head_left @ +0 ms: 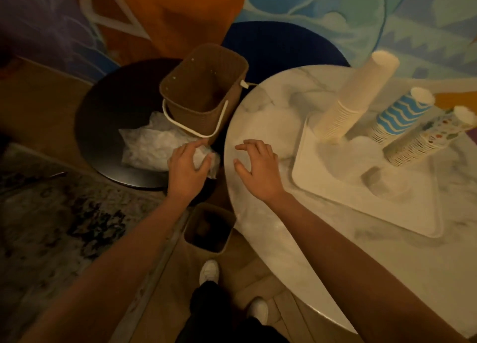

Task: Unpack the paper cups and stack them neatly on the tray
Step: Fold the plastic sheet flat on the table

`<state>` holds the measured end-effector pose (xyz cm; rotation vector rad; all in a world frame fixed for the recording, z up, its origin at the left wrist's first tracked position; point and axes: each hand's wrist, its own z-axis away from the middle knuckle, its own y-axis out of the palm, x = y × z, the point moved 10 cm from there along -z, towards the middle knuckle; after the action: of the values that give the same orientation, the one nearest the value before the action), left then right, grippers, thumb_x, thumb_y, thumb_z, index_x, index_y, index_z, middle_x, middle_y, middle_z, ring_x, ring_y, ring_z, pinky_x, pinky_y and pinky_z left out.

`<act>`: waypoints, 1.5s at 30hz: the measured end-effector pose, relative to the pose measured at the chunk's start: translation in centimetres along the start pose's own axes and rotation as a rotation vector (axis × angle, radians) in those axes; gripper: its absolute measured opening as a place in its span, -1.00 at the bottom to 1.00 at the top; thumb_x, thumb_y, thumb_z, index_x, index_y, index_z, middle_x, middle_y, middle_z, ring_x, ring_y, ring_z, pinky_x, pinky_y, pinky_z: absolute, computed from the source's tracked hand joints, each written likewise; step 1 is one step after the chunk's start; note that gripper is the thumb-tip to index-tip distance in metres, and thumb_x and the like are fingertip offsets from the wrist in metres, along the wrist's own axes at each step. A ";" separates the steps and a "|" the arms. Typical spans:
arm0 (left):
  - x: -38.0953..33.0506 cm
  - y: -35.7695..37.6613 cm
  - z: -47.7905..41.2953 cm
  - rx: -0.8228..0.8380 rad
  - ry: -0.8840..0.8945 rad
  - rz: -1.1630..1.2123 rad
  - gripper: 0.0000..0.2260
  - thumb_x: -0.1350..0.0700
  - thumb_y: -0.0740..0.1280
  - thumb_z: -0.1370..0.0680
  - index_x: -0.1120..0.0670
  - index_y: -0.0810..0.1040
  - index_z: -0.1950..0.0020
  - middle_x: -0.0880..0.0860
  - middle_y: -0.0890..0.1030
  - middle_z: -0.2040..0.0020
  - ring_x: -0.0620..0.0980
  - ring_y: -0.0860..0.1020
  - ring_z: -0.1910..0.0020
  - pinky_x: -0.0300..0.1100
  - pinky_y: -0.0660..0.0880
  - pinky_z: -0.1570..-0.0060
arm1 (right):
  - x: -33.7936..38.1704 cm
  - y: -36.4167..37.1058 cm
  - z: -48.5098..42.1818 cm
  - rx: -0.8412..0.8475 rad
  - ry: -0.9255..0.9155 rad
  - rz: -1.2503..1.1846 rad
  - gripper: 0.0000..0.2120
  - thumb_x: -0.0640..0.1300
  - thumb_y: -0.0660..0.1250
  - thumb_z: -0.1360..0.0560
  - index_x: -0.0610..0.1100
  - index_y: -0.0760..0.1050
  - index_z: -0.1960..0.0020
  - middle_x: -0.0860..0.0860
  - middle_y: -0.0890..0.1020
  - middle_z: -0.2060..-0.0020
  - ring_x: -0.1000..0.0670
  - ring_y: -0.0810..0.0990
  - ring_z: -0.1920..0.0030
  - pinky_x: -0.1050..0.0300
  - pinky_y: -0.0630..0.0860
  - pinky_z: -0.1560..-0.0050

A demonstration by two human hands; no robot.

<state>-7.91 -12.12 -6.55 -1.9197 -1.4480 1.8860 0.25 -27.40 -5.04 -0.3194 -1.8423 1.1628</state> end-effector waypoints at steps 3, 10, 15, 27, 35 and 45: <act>4.7 -2.9 -1.3 -0.037 -0.106 -0.012 -0.65 0.09 0.34 -0.53 0.11 0.47 -0.30 0.13 0.55 -0.20 0.11 0.47 -0.21 -0.03 0.36 -0.21 | 2.8 4.0 -3.2 0.110 -0.029 -0.003 -0.66 -0.04 0.29 -0.48 -0.08 0.46 -0.23 -0.05 0.47 -0.18 -0.10 0.40 -0.22 -0.02 0.34 -0.16; 14.4 -4.9 -2.7 0.041 -0.349 -0.118 -0.55 0.13 0.40 -0.48 0.09 0.41 -0.35 0.11 0.48 -0.29 0.11 0.41 -0.29 0.08 0.37 -0.27 | 5.2 15.4 -7.4 0.454 0.014 0.132 -0.62 -0.01 0.33 -0.48 -0.04 0.41 -0.27 -0.06 0.40 -0.28 -0.10 0.31 -0.34 -0.05 0.27 -0.27; 18.6 -3.7 -2.5 0.108 -0.448 -0.132 -0.54 0.10 0.41 -0.47 0.10 0.40 -0.34 0.16 0.47 -0.28 0.16 0.42 -0.27 0.11 0.39 -0.24 | 4.4 21.2 -7.3 0.658 -0.003 0.297 -0.52 0.06 0.40 -0.42 -0.01 0.40 -0.29 -0.04 0.38 -0.29 -0.10 0.27 -0.36 -0.06 0.25 -0.31; 17.8 -4.8 -2.0 -0.179 -0.760 0.467 -0.60 -0.11 0.24 -0.57 0.06 0.28 -0.31 0.07 0.43 -0.23 0.02 0.48 -0.19 -0.17 0.46 -0.12 | 7.8 13.4 -10.1 0.089 0.049 -0.312 -0.78 -0.08 0.11 -0.62 -0.18 0.42 0.11 -0.02 0.54 0.25 -0.06 0.52 0.19 -0.04 0.44 0.16; 9.7 -2.8 -2.6 -0.171 -0.662 0.782 -0.52 -0.05 0.28 -0.56 0.05 0.18 -0.37 0.00 0.43 -0.25 -0.08 0.47 -0.21 -0.28 0.47 -0.08 | 7.6 5.9 -7.3 0.125 0.145 -0.651 -0.69 -0.12 0.07 -0.64 0.00 0.30 0.28 0.10 0.37 0.40 0.21 0.34 0.41 0.31 0.30 0.30; 0.7 2.5 -0.8 -0.002 -0.723 1.041 -0.34 -0.28 0.34 -0.41 -0.09 0.26 -0.44 0.04 0.48 -0.29 0.04 0.52 -0.19 0.00 0.51 -0.12 | -0.2 -1.5 0.3 0.245 0.565 -1.157 -0.80 -0.10 0.12 -0.64 -0.07 0.51 -0.04 0.11 0.65 0.30 0.17 0.63 0.32 0.29 0.55 0.24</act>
<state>-6.07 -12.65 -8.44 -2.3458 -0.4061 3.2414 0.49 -28.45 -3.90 0.4824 -1.0392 0.3846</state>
